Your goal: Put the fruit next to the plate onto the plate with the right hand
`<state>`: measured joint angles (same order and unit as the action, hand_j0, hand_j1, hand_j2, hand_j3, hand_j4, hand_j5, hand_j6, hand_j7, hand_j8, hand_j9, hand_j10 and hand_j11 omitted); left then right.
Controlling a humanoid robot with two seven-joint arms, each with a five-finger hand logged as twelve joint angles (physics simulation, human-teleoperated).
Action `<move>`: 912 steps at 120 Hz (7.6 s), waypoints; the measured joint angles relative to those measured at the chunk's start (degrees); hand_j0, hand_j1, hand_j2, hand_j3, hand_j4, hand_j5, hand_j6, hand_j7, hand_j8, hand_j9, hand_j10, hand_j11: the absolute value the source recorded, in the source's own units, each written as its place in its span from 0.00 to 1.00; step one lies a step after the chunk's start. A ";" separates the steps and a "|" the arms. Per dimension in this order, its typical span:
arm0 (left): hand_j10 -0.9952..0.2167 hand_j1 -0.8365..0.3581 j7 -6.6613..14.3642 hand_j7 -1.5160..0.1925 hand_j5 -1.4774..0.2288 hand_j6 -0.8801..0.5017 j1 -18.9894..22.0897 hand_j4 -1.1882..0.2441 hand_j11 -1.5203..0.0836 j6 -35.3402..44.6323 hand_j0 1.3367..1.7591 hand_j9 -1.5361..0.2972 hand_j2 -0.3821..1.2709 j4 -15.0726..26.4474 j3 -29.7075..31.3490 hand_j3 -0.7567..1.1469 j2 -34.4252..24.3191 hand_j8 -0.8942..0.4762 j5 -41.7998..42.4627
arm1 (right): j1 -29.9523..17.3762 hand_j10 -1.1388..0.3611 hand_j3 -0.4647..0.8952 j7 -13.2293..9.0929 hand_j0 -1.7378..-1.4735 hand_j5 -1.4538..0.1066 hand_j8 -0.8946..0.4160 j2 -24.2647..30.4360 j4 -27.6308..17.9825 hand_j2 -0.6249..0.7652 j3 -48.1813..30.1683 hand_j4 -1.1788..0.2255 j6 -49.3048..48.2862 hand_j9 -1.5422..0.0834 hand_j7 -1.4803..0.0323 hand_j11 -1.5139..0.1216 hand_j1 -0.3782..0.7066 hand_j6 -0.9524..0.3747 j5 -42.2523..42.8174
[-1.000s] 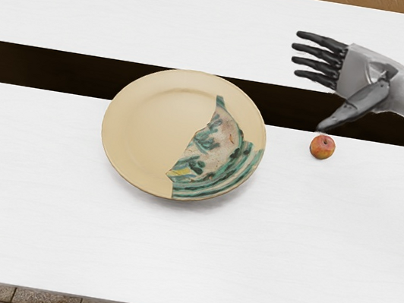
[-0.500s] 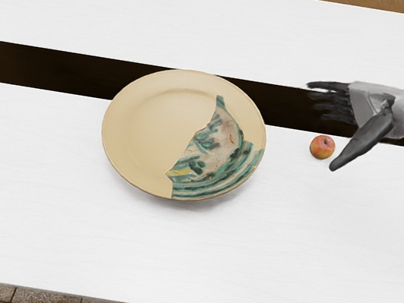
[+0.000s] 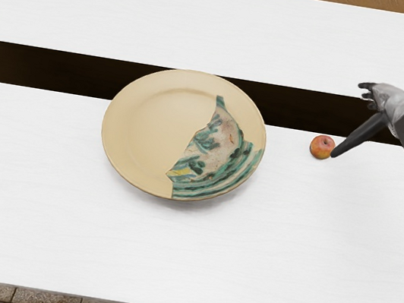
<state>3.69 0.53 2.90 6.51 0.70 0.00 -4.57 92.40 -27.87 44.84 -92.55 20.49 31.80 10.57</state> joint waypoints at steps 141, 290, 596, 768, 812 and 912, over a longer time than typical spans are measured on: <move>0.62 0.75 0.00 0.70 0.68 0.46 0.00 0.66 0.75 0.00 0.76 0.67 0.26 0.00 0.00 0.40 0.00 0.47 0.00 | -0.71 0.72 0.34 -7.13 0.30 0.88 0.64 -29.69 20.40 0.44 14.85 0.80 3.20 0.90 0.93 0.88 0.09 0.67 -0.25; 0.62 0.75 0.00 0.70 0.68 0.46 0.00 0.66 0.75 0.00 0.76 0.67 0.26 0.00 0.00 0.40 0.00 0.47 0.00 | -8.56 0.47 0.34 -7.13 0.30 0.58 0.36 -33.00 32.08 0.39 14.80 0.53 3.20 0.61 0.61 0.59 0.50 0.39 1.86; 0.62 0.75 0.00 0.70 0.68 0.46 0.00 0.66 0.75 0.00 0.76 0.67 0.26 0.00 0.01 0.40 0.00 0.47 0.00 | -8.62 0.20 0.34 -7.35 0.43 0.17 0.08 -44.60 32.15 0.35 -12.87 0.50 3.02 0.22 0.23 0.20 0.68 0.40 2.04; 0.62 0.75 0.00 0.70 0.68 0.46 0.00 0.66 0.75 0.00 0.76 0.67 0.26 0.00 0.01 0.40 0.00 0.47 0.00 | -17.96 0.70 0.34 -7.13 0.30 0.86 0.62 -24.80 23.08 0.44 -40.54 0.78 -12.57 0.88 0.91 0.86 0.12 0.65 1.60; 0.62 0.75 0.00 0.70 0.68 0.46 0.00 0.66 0.75 0.00 0.76 0.67 0.26 0.00 0.00 0.40 0.00 0.47 0.00 | -51.74 0.72 0.34 -7.13 0.30 0.88 0.63 -12.63 20.67 0.44 -76.45 0.79 -62.99 0.90 0.92 0.88 0.10 0.67 1.14; 0.62 0.75 0.00 0.70 0.68 0.46 0.00 0.66 0.75 0.00 0.76 0.67 0.26 0.01 -0.01 0.40 0.00 0.47 0.00 | -60.00 0.72 0.34 -7.13 0.30 0.89 0.64 -2.11 29.33 0.44 -81.69 0.80 -66.82 0.91 0.93 0.88 0.09 0.68 -10.90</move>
<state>3.69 0.53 2.90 6.52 0.69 0.00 -4.57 32.40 -35.00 42.73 -63.22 -61.20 -35.02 -0.33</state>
